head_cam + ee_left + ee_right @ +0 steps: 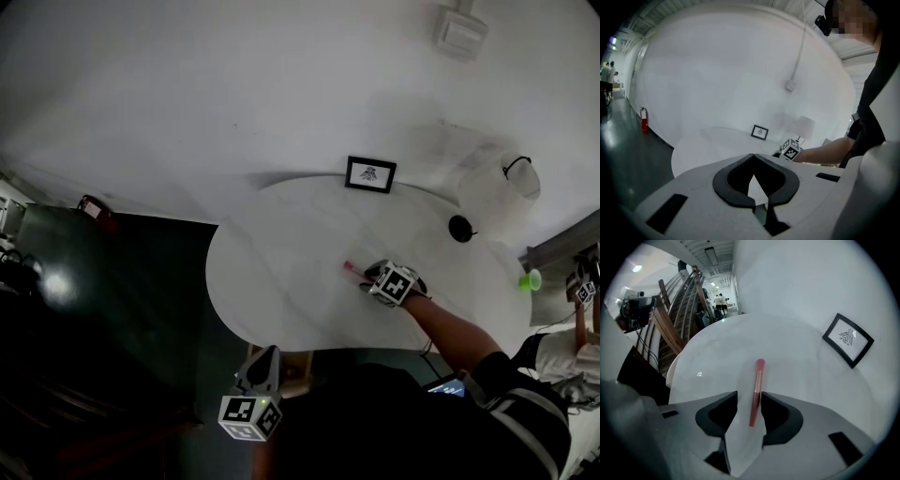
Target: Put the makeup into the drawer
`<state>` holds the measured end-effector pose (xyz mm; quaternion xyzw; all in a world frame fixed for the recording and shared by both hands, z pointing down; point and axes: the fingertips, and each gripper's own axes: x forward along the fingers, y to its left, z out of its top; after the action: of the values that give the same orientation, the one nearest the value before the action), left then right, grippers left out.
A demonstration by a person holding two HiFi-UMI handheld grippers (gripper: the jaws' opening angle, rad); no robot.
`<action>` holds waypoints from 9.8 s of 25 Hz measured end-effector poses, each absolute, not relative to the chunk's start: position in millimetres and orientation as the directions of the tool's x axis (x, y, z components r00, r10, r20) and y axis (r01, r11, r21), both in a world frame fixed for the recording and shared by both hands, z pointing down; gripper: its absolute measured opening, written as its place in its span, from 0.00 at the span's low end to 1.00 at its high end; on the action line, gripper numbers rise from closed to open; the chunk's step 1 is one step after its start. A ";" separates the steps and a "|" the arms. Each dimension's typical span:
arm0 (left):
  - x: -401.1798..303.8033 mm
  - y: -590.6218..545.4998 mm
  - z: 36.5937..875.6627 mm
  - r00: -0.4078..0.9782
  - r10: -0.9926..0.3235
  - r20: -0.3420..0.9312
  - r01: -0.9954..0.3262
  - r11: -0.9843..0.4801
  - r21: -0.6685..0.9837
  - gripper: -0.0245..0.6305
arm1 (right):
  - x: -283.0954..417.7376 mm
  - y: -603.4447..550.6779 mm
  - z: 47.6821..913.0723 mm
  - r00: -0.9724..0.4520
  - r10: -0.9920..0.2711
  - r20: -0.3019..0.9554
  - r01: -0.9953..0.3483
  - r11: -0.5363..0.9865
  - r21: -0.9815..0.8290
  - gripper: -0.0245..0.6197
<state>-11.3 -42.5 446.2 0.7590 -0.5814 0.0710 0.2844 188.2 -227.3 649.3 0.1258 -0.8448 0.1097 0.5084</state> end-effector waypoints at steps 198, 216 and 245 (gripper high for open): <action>-78.5 3.9 395.2 0.292 -0.922 0.255 -0.878 -0.153 0.454 0.05 | -22.1 -5.0 475.6 -0.896 0.116 0.428 -0.007 0.962 -0.274 0.08; -55.5 34.7 272.7 0.358 -0.914 0.191 -0.932 -0.337 0.134 0.05 | -28.4 14.7 280.5 -0.996 0.068 -0.053 0.076 0.980 -0.181 0.06; -109.3 42.8 244.4 0.350 -0.933 0.081 -0.920 -0.327 0.215 0.05 | -69.5 32.5 207.4 -0.992 0.057 -0.111 0.057 0.998 0.002 0.06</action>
<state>-109.3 42.8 244.4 0.8140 -0.5692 -0.0288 0.1122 -69.5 32.5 207.4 -0.0284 -0.9981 0.0007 -0.0555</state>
